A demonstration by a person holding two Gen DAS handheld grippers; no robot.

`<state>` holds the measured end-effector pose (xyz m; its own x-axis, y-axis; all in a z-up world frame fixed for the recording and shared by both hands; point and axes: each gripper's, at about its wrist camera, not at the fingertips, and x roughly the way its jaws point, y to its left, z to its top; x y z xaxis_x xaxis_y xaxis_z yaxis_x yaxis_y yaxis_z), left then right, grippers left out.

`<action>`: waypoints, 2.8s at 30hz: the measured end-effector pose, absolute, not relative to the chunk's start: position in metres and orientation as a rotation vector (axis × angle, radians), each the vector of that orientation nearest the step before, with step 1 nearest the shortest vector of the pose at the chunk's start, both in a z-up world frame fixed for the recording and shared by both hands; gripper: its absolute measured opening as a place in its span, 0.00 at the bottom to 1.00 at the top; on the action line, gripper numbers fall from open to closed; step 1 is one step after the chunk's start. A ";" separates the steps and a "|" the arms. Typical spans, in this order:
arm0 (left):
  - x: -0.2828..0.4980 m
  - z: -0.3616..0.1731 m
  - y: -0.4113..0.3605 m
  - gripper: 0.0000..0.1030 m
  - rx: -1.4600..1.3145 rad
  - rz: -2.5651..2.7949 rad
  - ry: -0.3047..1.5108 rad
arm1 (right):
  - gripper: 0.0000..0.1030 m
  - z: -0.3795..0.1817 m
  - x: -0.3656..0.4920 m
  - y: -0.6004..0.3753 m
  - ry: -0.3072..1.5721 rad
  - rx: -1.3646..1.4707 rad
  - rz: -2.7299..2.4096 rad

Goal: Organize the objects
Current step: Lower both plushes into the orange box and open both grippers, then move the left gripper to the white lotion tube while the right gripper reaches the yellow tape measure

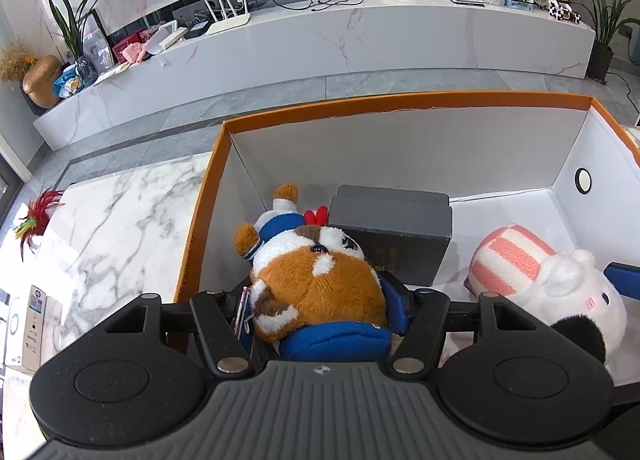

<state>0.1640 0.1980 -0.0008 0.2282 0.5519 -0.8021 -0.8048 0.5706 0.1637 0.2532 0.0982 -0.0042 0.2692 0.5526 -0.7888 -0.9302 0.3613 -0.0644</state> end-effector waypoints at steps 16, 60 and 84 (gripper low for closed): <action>0.164 0.010 0.193 0.75 -0.273 0.987 0.907 | 0.97 0.002 0.249 0.096 0.719 -0.582 1.096; 0.052 0.052 0.065 0.83 -0.180 0.812 0.847 | 0.98 0.079 0.228 -0.050 0.584 -0.463 1.227; 0.021 -0.060 0.064 0.89 -0.215 0.438 1.112 | 0.98 0.015 0.275 -0.114 0.846 -0.324 1.272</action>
<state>0.0208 0.0641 -0.0598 0.3699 0.2324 -0.8995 -0.4432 0.8951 0.0490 0.2746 -0.1141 0.0150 0.0521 0.7034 -0.7089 -0.9258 0.3001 0.2298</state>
